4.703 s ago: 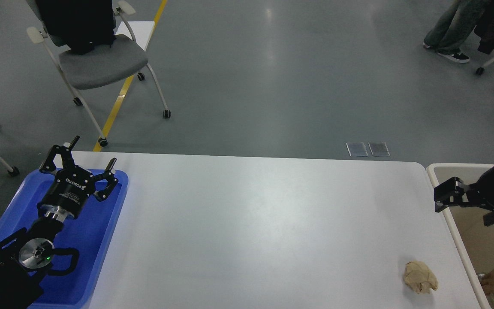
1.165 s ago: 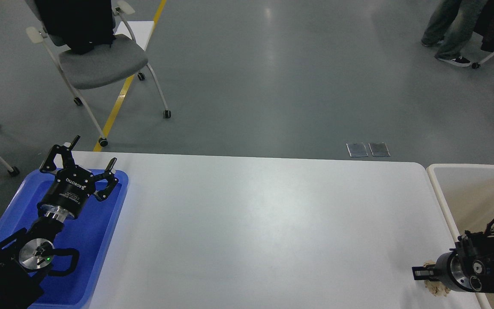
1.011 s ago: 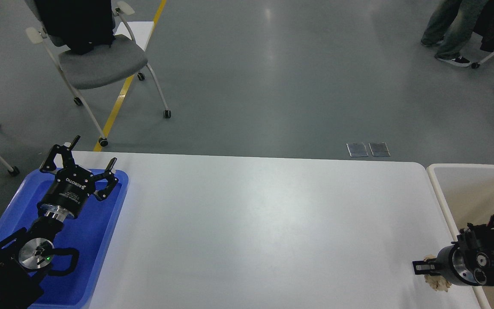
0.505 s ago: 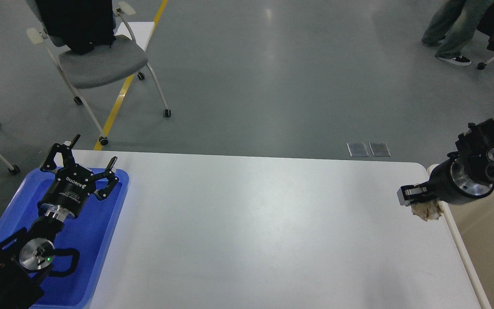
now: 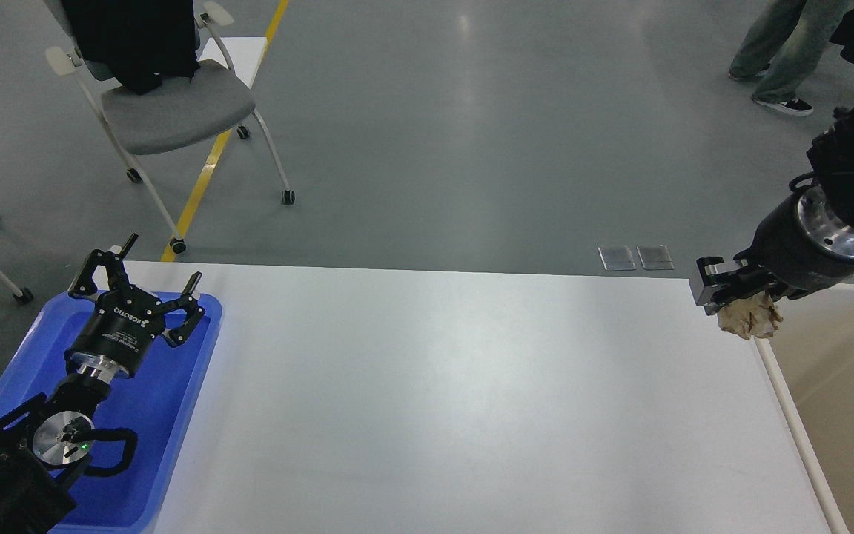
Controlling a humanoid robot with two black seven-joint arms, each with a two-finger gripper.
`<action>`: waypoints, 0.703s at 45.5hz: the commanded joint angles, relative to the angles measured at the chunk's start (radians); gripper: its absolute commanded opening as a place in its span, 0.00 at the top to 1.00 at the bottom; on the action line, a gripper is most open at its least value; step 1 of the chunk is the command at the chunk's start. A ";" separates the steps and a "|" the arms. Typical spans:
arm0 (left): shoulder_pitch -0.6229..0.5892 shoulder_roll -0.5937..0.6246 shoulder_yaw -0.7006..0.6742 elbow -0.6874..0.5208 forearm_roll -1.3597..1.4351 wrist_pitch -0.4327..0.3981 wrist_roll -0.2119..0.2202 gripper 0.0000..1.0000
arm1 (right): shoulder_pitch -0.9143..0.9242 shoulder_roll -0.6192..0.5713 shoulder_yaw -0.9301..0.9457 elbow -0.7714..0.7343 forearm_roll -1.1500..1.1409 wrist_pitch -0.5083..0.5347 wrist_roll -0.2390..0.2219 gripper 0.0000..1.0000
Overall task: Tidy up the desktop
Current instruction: 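Lift the cloth with the right gripper and carry it over the white bin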
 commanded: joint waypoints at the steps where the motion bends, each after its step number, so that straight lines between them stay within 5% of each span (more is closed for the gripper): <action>1: 0.000 0.000 0.000 0.001 0.000 0.000 0.000 0.01 | 0.044 0.007 -0.018 -0.006 0.029 0.026 -0.001 1.00; 16: 0.000 0.000 0.002 0.001 -0.002 0.000 0.000 0.01 | -0.050 -0.147 -0.015 -0.181 0.023 0.020 -0.001 1.00; 32: 0.000 0.000 0.002 0.001 -0.002 0.000 0.000 0.01 | -0.377 -0.332 -0.011 -0.603 0.028 -0.001 0.001 1.00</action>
